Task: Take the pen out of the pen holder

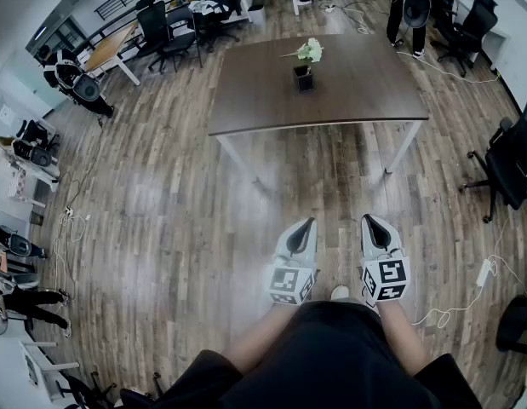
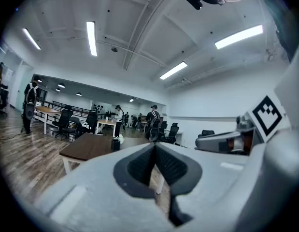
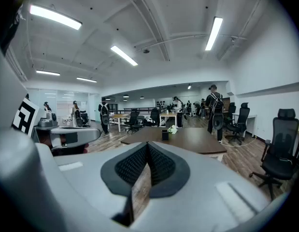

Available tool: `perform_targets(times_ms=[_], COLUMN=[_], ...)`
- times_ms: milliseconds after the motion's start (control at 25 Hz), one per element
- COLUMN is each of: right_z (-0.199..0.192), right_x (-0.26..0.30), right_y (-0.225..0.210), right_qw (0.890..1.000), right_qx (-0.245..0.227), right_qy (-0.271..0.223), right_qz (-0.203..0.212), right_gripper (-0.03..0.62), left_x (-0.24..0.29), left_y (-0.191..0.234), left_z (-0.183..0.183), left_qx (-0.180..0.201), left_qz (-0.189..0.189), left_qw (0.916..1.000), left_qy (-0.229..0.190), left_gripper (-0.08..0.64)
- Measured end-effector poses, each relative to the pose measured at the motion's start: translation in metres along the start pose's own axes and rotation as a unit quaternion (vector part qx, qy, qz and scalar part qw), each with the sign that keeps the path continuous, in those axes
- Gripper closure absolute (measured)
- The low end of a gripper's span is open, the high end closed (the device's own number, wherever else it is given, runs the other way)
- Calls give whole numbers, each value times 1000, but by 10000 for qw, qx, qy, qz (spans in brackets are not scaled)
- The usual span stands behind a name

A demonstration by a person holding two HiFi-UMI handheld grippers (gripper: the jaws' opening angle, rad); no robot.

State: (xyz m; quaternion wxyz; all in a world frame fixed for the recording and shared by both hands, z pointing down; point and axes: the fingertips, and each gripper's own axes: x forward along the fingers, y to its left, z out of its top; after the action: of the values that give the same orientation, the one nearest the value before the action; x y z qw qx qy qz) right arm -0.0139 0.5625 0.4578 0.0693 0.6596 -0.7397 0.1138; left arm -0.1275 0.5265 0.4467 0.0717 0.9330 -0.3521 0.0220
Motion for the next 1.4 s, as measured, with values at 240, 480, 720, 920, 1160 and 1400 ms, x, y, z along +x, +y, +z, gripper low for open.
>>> perform_targets(times_ms=[240,480,720,920,1160,1400], right_z=[-1,-4,-25,-31,-31,-14], right_x=[-14,-15,-15,-7,30,103], right_y=[-18,-38,-70,-87,-95,-125], right_qw=[9999,9997,9996,9997,9998,9998], right_qx=[38,-86,-11,2,42,176], right_qy=[-121,-83,-43,-27,-40,-63], right_qz=[9,197,275,239,204,23], right_gripper=[592,591,591,591,591,591], left_x=[7,22,40,57,95,161], left_y=[-19,-33,-46,-45,-23,20], left_z=[0,1,-16,-17,-21,-17], left_qx=[55,111,216,310,257,207], left_qz=[74,252,410,419,228,16], left_qw=[10000,9996,9989,9986,9994,9998], left_qy=[-31,-72,-23,93,85,43], left_gripper=[558,557,558,557,558,558])
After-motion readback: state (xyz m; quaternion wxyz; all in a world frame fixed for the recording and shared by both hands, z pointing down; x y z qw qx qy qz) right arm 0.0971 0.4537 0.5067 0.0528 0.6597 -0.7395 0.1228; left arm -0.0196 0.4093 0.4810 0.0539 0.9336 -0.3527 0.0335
